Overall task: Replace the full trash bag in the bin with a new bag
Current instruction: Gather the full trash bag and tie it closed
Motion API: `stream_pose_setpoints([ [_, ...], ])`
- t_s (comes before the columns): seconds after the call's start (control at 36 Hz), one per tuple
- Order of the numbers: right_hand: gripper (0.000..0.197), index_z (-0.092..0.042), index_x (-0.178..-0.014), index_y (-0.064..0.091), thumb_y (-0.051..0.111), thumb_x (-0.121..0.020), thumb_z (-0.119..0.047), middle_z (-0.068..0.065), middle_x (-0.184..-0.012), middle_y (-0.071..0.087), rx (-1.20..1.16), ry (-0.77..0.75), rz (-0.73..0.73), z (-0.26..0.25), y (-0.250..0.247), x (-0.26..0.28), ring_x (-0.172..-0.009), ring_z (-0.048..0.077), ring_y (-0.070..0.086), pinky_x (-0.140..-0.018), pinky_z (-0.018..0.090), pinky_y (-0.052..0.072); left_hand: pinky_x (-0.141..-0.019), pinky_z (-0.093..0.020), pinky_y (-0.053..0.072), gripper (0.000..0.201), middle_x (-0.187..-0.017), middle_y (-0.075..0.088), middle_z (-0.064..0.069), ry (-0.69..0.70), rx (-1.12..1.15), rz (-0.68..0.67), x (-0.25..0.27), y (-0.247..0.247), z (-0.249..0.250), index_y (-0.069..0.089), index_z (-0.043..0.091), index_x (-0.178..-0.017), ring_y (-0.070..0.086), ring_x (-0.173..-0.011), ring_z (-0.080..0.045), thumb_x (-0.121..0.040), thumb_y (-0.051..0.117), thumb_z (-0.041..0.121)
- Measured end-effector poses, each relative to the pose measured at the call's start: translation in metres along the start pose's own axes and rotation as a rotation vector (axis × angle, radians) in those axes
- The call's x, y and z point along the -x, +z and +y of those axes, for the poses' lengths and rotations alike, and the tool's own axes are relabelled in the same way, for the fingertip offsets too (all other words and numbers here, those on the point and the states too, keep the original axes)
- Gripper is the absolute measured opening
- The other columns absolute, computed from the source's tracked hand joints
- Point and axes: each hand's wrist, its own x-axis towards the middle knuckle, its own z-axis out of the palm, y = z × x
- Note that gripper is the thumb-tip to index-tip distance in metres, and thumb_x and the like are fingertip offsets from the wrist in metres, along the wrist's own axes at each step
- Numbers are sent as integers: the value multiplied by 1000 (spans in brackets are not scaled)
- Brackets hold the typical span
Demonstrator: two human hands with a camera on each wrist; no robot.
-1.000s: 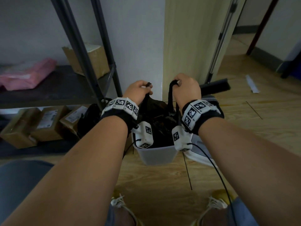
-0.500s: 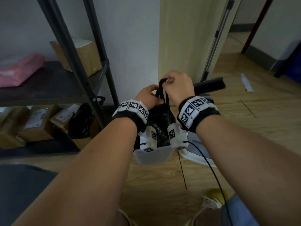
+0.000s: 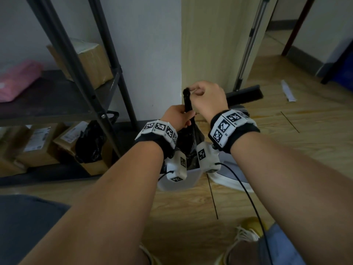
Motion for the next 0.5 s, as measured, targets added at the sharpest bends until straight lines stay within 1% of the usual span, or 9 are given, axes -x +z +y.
stream_pose_setpoints([
  [0.06, 29, -27, -99, 71, 49, -85, -12, -4, -98, 73, 32, 17, 16, 4, 0, 0, -100, 20, 66, -97, 42, 48, -58, -18, 44, 22, -66, 62, 1, -22, 51, 2, -1, -2, -3, 62, 9, -91, 53, -55, -12, -97, 49, 26],
  [0.11, 26, -27, -99, 71, 51, -88, -15, -5, -102, 73, 79, 39, 17, 10, 0, -1, -101, 20, 66, -98, 43, 47, -61, -23, 45, 23, -65, 63, 0, -56, 105, 14, -1, -4, -5, 63, 9, -92, 54, -54, -13, -97, 48, 25],
  [0.17, 20, -28, -97, 73, 56, -88, -21, -7, -104, 73, 130, 53, -19, 15, 1, -1, -103, 20, 65, -99, 44, 46, -60, -24, 45, 23, -65, 64, -2, -80, 136, 23, -1, -6, -6, 62, 10, -91, 54, -52, -14, -98, 46, 25],
  [0.25, 16, -30, -93, 74, 59, -88, -25, -9, -106, 72, 205, 62, -115, 21, 2, 2, -105, 19, 64, -102, 43, 43, -59, -25, 45, 24, -66, 64, -4, -101, 151, 11, -2, -8, -9, 60, 10, -92, 55, -52, -15, -100, 42, 24],
  [0.39, 17, -33, -99, 74, 62, -87, -33, -11, -111, 71, 257, 38, -202, 24, 6, 7, -109, 17, 61, -106, 46, 36, -57, -24, 44, 25, -68, 65, -4, -104, 128, -18, -2, -10, -9, 58, 9, -95, 56, -54, -16, -101, 39, 24],
  [0.44, 17, -34, -99, 74, 62, -87, -34, -10, -109, 71, 255, 40, -217, 22, 7, 8, -109, 18, 61, -105, 45, 37, -57, -24, 44, 24, -69, 65, -3, -88, 106, -28, -1, -11, -7, 57, 10, -96, 56, -55, -16, -102, 38, 24],
  [0.5, 18, -33, -98, 75, 63, -85, -33, -8, -108, 72, 258, 45, -230, 20, 8, 8, -108, 21, 62, -104, 46, 40, -58, -24, 43, 24, -68, 65, -2, -71, 80, -37, -1, -11, -7, 55, 11, -92, 56, -56, -16, -102, 38, 25],
])
